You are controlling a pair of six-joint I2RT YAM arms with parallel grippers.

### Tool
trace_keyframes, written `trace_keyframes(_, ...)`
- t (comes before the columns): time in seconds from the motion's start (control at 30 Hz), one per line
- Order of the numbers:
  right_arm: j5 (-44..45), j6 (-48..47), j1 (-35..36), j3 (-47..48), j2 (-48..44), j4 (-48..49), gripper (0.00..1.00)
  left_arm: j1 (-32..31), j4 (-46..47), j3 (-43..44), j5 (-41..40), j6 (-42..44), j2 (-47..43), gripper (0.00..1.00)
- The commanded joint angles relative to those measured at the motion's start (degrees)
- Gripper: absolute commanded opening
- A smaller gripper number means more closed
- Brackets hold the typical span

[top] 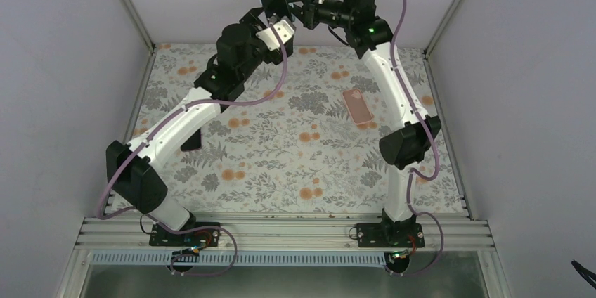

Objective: Take the phone out of the phone case
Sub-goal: Remove the phone case from the phone.

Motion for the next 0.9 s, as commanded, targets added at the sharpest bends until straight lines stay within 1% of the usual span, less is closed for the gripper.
trace_keyframes(0.0, 2.19, 0.16, 0.44, 1.36, -2.1, 2.9, 0.03, -0.21, 6.24, 3.82, -2.83, -3.35, 0.37, 1.0)
trace_keyframes(0.17, 3.38, 0.01, 0.44, -3.33, -4.8, 6.83, 0.03, -0.3, 5.21, 5.96, -1.35, -5.62, 1.62, 1.0)
trace_keyframes(0.53, 3.03, 1.58, 0.53, -2.57, -4.95, 7.48, 0.03, -0.28, 6.42, 4.02, -1.19, -3.38, 2.28, 1.0)
trace_keyframes(0.67, 2.99, 1.47, 0.84, -2.26, -4.96, 7.28, 0.03, -0.3, 8.44, 2.7, -3.63, -3.57, 2.05, 1.0)
trace_keyframes(0.87, 2.82, 1.62, 1.22, -3.01, -5.27, 7.39, 0.03, -0.28, 10.8, 3.83, -8.24, -2.59, 3.54, 1.0)
